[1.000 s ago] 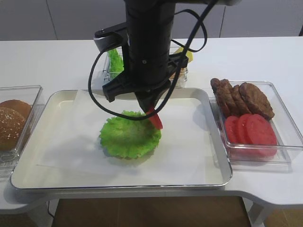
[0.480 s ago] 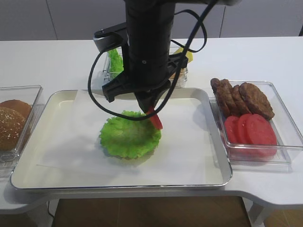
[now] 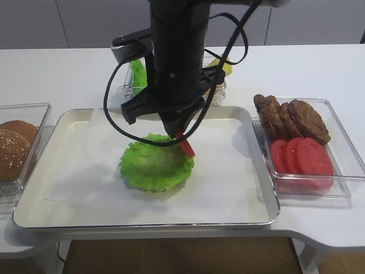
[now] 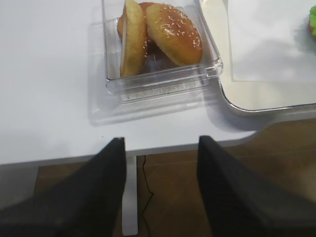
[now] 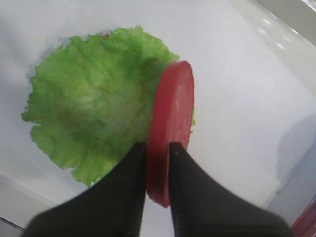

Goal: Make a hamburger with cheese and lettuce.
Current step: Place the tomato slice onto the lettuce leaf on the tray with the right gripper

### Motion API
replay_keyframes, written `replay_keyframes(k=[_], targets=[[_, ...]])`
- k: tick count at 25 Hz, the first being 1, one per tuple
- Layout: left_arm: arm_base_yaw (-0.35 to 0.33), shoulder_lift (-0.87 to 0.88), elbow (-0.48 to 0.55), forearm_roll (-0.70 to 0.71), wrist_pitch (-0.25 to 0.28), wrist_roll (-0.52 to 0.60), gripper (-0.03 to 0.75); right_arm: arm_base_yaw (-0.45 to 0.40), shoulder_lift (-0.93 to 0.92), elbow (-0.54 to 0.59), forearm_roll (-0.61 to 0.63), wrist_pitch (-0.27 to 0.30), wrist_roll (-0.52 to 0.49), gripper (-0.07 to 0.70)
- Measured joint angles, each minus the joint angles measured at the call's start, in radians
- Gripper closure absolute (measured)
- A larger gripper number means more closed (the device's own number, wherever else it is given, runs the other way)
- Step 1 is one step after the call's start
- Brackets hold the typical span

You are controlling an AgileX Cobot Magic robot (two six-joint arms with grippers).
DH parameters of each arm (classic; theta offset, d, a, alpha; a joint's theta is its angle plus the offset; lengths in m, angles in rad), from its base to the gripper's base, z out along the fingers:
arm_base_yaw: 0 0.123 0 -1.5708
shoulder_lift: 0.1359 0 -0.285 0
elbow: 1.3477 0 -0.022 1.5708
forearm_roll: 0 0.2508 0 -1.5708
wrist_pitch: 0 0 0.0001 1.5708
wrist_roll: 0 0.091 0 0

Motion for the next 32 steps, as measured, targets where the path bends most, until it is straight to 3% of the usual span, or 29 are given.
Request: replay_keyframes(k=[19, 32], targets=[[0.0, 0.0, 0.0, 0.0, 0.0, 0.0, 0.363, 0.0, 0.0, 0.0, 0.008, 0.0, 0.0, 0.484], [0.0, 0.0, 0.0, 0.0, 0.0, 0.0, 0.363, 0.0, 0.0, 0.0, 0.043, -0.006, 0.0, 0.149]])
